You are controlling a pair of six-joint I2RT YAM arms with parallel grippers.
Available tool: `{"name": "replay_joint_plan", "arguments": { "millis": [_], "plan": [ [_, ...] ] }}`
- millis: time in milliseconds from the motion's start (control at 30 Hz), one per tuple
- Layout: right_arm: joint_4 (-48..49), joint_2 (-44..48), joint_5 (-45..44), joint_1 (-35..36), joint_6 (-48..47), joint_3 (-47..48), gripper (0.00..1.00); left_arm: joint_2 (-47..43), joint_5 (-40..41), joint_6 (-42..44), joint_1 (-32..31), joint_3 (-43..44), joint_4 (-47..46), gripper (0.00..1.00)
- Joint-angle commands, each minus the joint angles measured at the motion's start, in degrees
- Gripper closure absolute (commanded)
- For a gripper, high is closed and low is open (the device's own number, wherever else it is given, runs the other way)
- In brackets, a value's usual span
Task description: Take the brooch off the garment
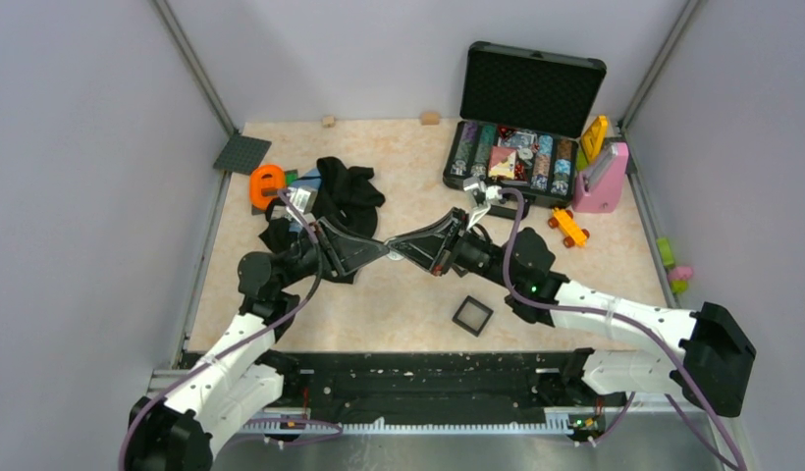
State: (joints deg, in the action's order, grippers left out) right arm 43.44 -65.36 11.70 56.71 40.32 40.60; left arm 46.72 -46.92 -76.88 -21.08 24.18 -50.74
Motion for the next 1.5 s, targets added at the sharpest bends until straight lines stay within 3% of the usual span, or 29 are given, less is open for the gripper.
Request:
{"name": "replay_joint_plan", "arguments": {
  "millis": [0,200,400,567,767,933,1200,1333,1400,1467],
  "plan": [
    [-1.98,-0.49,4.72,-1.24,5.81,0.85,1.0,-1.7,-3.33,1.25,-1.15,0.92,-0.84,0.62],
    [-0.37,-0.36,6.22,-2.45,10.07,-0.43,1.0,-0.35,-5.5,-0.28,-1.08,1.33,-3.63,0.57],
    [-0.48,-0.53,6.34,-2.75,11.46,-0.51,1.0,0.07,-5.48,-0.17,-1.15,1.73,-3.38,0.69],
    [1.8,-0.97,5.8,-3.88,14.27,-1.65,1.0,-0.49,-6.81,-0.14,-1.14,1.46,-4.21,0.55],
    [2.96,-0.57,5.57,-5.26,15.82,-2.51,1.0,-1.91,-5.12,1.56,-1.15,1.14,-0.5,0.95],
    [3.7,-0.85,6.34,-5.56,15.83,-2.51,1.0,-1.25,-5.22,1.58,-1.09,1.14,-0.5,0.81],
    [3.06,-2.1,7.8,-5.51,15.2,-1.84,1.0,-0.56,-5.02,2.44,-1.14,1.9,0.77,0.82],
    [3.65,-2.27,7.17,-5.46,15.01,-2.34,1.0,-0.66,-5.17,2.99,-1.24,1.88,1.33,0.76],
    [4.04,-2.42,7.11,-5.23,14.91,-2.37,1.0,-0.84,-4.96,3.41,-1.2,1.84,1.97,0.79],
    [4.24,-2.71,7.17,-4.89,14.39,-2.22,1.0,-0.99,-4.75,3.89,-1.18,1.9,2.77,0.92]
  ]
}}
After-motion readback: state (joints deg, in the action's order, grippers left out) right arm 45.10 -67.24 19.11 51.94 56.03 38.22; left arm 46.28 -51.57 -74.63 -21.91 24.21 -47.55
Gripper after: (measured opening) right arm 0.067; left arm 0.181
